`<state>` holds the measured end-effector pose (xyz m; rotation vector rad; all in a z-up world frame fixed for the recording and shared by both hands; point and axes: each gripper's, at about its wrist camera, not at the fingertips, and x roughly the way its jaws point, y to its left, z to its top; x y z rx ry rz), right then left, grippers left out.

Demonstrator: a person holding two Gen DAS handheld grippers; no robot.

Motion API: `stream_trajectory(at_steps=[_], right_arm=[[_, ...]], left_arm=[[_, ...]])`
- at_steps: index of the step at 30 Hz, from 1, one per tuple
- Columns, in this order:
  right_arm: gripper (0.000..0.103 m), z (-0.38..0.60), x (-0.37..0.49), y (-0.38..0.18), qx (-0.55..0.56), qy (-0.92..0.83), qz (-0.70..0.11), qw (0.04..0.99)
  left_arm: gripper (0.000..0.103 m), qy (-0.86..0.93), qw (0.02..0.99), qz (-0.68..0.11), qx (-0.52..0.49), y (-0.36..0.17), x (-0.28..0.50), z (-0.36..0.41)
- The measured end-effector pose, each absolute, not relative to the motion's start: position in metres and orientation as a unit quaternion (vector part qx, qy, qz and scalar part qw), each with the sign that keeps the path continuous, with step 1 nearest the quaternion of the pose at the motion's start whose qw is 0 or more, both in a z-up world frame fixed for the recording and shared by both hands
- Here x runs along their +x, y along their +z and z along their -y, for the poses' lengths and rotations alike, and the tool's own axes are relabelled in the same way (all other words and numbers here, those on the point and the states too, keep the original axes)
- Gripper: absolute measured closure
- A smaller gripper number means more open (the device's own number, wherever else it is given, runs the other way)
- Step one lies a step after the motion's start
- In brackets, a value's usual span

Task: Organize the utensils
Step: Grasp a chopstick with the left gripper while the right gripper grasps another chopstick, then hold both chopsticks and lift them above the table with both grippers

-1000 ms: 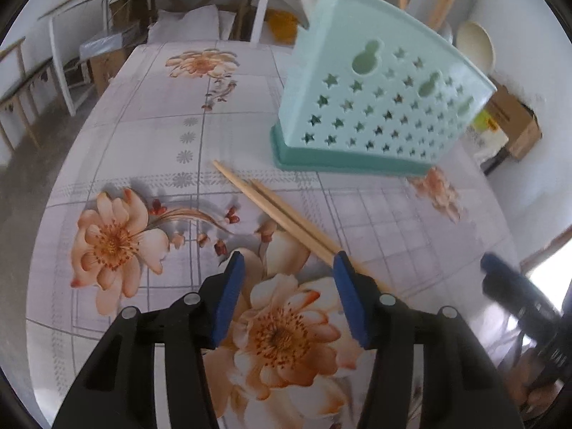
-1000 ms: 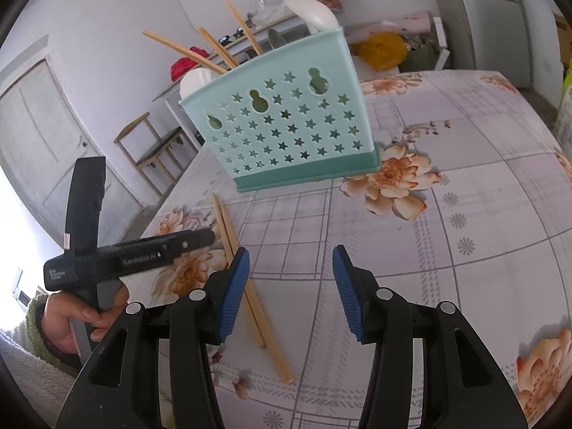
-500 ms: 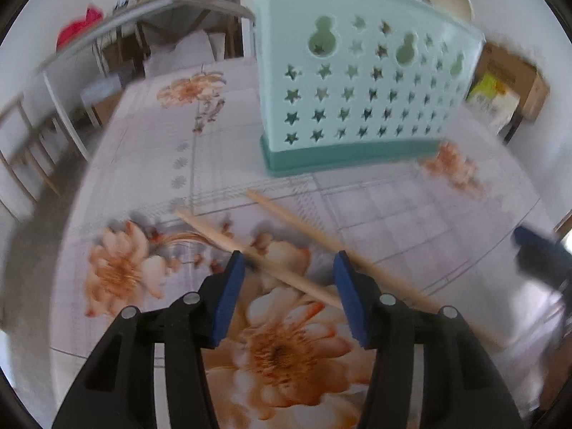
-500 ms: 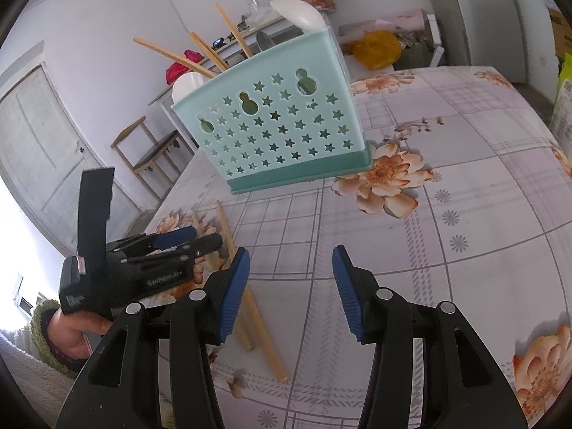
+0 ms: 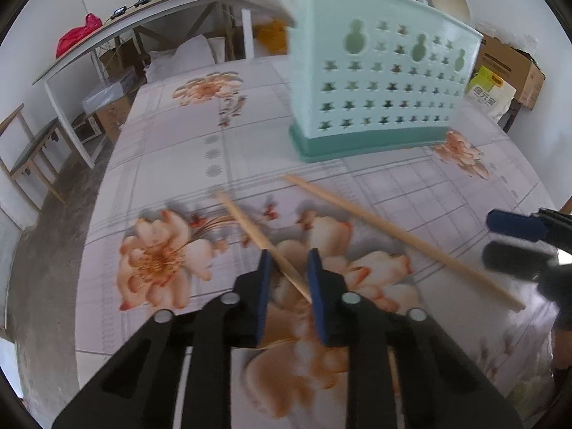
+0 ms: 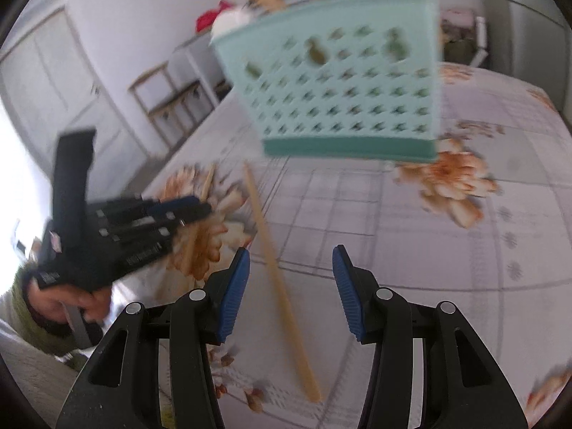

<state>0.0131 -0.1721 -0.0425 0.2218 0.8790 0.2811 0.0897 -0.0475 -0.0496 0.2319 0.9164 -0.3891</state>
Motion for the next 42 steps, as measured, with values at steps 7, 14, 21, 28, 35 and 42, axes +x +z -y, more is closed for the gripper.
stream_trajectory(at_steps=[7,14,21,28,35,42], right_arm=[[0.078,0.141,0.026,-0.051,0.021,0.127,-0.443,0.887],[0.098,0.167,0.013,-0.053,0.066,0.110,-0.451,0.883],[0.098,0.201,-0.025,-0.052,0.109,0.061,-0.465,0.876],[0.092,0.203,-0.027,-0.050,0.119,0.059,-0.473,0.871],[0.086,0.187,-0.001,-0.051,0.093,0.053,-0.464,0.880],[0.087,0.184,0.016,-0.053,0.086,0.042,-0.452,0.887]], left_arm=[[0.092,-0.175,0.873,-0.443,0.103,-0.050,0.094,0.029],[0.095,-0.204,0.865,-0.446,0.108,-0.047,0.082,0.044],[0.096,-0.251,0.848,-0.453,0.112,-0.047,0.063,0.069],[0.096,-0.258,0.842,-0.458,0.122,-0.046,0.064,0.082],[0.096,-0.254,0.844,-0.455,0.129,-0.047,0.071,0.088],[0.096,-0.246,0.849,-0.447,0.140,-0.048,0.075,0.096]])
